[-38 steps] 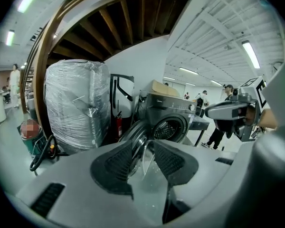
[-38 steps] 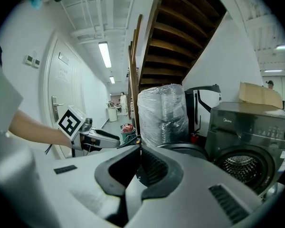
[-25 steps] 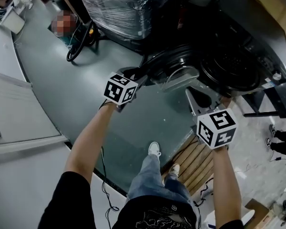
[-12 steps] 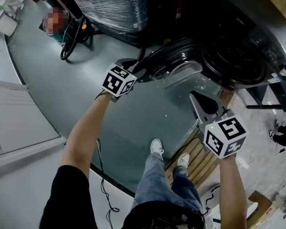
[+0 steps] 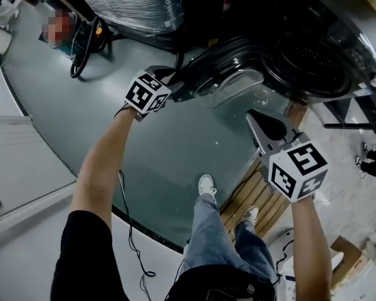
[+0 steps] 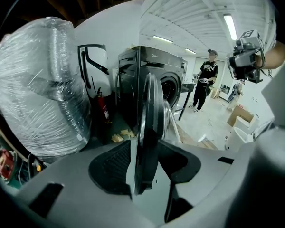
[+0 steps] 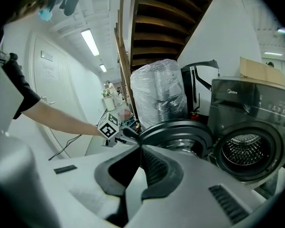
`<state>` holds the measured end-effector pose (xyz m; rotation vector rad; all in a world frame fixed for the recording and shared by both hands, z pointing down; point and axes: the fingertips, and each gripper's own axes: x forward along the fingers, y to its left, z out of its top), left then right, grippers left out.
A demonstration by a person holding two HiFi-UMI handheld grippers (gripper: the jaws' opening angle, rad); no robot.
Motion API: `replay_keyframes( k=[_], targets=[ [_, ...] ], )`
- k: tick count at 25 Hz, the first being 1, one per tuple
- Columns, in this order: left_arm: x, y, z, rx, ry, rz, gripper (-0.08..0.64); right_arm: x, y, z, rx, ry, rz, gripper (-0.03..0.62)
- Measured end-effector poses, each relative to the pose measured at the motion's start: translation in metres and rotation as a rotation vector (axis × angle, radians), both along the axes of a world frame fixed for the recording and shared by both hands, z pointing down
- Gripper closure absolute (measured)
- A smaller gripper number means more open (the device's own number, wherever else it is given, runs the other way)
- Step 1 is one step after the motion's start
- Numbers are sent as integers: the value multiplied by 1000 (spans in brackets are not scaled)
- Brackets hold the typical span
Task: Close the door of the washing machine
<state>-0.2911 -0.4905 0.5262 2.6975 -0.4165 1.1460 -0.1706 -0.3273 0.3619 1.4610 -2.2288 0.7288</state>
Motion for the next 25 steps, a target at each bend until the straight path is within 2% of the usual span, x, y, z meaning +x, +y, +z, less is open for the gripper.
replay_keyframes(
  k=[2, 4, 11, 20, 25],
  targets=[
    [5, 1, 3, 0, -9, 26, 371, 0, 2, 5, -6, -3, 3, 569],
    [8, 3, 7, 12, -25, 42, 405, 0, 5, 9, -13, -6, 6, 569],
    [10, 9, 8, 20, -56, 31, 437, 11, 11, 12, -14, -23, 54, 569],
    [21, 37, 7, 10, -21, -27, 443, 29, 18, 15, 0, -52, 137, 569],
    [31, 64, 11, -24, 7, -30, 449, 44, 31, 26, -11, -80, 208, 569]
  ],
)
